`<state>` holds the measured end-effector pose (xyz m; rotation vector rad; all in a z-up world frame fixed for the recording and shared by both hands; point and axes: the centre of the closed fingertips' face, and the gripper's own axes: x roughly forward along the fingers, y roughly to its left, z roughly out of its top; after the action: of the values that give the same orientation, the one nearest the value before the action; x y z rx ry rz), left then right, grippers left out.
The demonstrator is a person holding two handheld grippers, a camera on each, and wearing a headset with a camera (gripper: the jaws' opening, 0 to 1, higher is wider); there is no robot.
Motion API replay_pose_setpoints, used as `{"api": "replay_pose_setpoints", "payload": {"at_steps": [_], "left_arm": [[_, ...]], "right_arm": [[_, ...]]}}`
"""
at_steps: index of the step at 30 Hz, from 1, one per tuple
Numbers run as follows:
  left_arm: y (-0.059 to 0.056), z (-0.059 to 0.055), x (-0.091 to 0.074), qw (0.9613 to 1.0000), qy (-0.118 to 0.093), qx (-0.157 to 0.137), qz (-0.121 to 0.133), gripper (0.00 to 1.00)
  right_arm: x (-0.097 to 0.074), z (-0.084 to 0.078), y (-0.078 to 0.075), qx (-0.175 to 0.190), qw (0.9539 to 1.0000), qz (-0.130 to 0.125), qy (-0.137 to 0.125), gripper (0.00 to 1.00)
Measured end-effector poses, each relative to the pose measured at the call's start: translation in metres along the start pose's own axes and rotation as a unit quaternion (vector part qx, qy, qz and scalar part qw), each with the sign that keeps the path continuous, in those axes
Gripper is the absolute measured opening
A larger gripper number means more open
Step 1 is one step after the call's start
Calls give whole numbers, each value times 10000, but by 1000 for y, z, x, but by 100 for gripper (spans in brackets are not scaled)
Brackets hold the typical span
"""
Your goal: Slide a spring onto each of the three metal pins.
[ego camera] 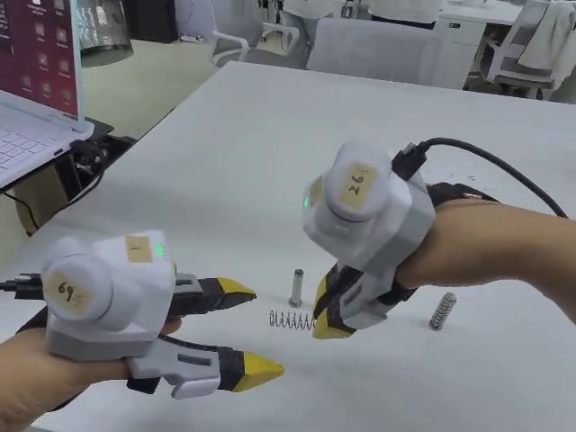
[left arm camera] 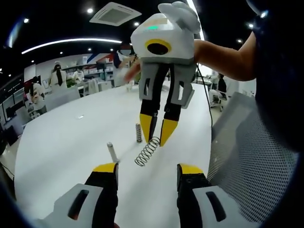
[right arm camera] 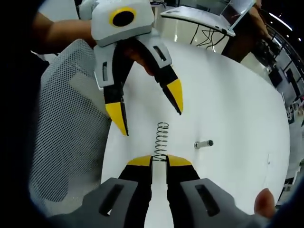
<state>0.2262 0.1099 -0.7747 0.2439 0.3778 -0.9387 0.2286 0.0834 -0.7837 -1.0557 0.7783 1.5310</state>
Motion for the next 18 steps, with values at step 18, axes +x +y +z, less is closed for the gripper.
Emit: {"api": "replay_pose_setpoints", "payload": {"at_steps": [18], "left_arm": [[-18, 11, 8, 9978, -90, 533, -377, 9]], "right_arm": [[-11, -4, 17, -316, 9991, 194, 196, 8]]}}
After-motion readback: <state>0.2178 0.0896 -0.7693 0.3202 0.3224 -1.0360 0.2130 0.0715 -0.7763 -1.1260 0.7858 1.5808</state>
